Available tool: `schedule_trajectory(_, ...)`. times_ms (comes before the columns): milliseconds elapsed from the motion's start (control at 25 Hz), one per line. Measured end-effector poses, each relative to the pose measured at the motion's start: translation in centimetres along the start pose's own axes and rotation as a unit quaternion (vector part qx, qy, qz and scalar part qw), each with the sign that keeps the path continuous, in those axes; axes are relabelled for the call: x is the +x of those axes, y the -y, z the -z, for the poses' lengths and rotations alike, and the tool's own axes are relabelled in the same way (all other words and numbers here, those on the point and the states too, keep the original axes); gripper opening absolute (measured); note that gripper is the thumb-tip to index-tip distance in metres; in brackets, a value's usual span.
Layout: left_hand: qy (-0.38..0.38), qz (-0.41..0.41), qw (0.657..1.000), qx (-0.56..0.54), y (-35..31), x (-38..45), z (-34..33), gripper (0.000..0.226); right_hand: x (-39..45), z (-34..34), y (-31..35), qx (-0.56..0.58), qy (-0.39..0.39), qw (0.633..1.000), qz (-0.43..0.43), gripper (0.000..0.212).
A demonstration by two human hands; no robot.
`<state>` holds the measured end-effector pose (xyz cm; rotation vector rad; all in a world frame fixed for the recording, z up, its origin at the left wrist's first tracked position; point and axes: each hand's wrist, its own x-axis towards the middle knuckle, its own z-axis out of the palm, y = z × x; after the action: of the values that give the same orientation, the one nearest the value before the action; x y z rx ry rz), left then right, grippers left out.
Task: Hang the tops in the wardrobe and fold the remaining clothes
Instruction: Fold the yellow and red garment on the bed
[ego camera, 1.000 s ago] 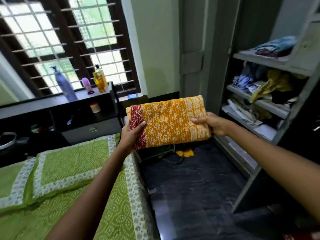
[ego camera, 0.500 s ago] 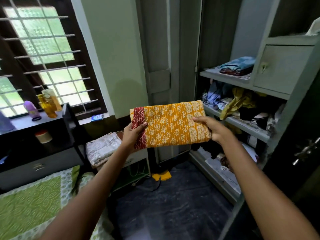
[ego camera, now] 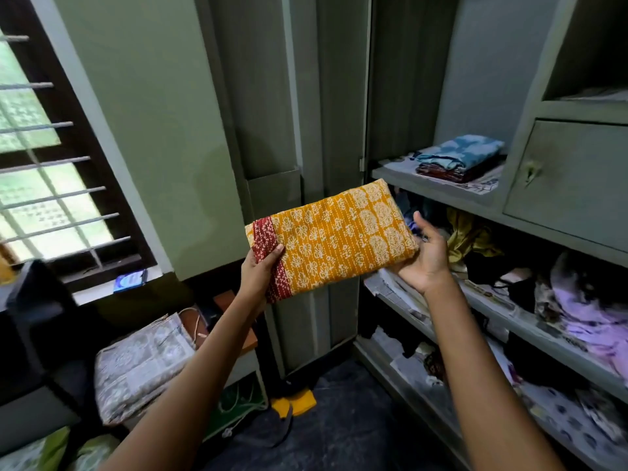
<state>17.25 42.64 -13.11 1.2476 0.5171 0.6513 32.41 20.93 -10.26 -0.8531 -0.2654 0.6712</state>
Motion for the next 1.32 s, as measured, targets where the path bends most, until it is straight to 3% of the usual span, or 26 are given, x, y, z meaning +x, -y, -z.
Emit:
schedule_trajectory(80,0.024,0.002,1.0,-0.003,0.4,4.8,-1.7,0.04,3.5,0.4,1.0,0.027,-0.003,0.999,0.023,0.098)
schedule_trajectory(240,0.083,0.005,0.996,-0.017,0.9,14.4,-6.4,0.032,10.8,1.4,3.7,0.095,-0.061,0.991,0.072,0.079)
schedule_trajectory(400,0.105,0.047,0.99,-0.083,1.3,21.2,-12.9,0.033,16.7,2.4,5.9,0.21,-0.069,0.961,0.165,0.106)
schedule_trajectory(480,0.114,0.064,0.985,-0.112,2.0,23.6,-16.5,0.035,19.4,3.2,7.1,0.177,-0.066,0.962,0.198,0.093)
schedule_trajectory(680,0.134,0.051,0.974,-0.173,3.2,29.0,-26.2,0.038,26.4,6.4,12.8,0.092,-0.137,0.964,0.21,0.032)
schedule_trajectory(840,0.193,0.018,0.964,-0.179,2.6,34.1,-35.8,0.053,32.9,9.9,21.1,0.068,-0.183,0.951,0.238,0.02)
schedule_trajectory(1000,0.249,0.021,0.947,-0.2,1.2,37.9,-45.7,0.046,39.0,13.5,30.2,0.036,-0.243,0.938,0.245,0.039)
schedule_trajectory(1120,0.289,0.069,0.925,-0.237,1.9,39.9,-50.1,0.047,42.8,16.8,33.7,-0.001,-0.296,0.93,0.216,0.04)
schedule_trajectory(1320,0.347,0.263,0.881,-0.184,7.4,41.0,-52.2,0.034,46.1,25.4,31.6,-0.059,-0.363,0.923,0.109,0.032)
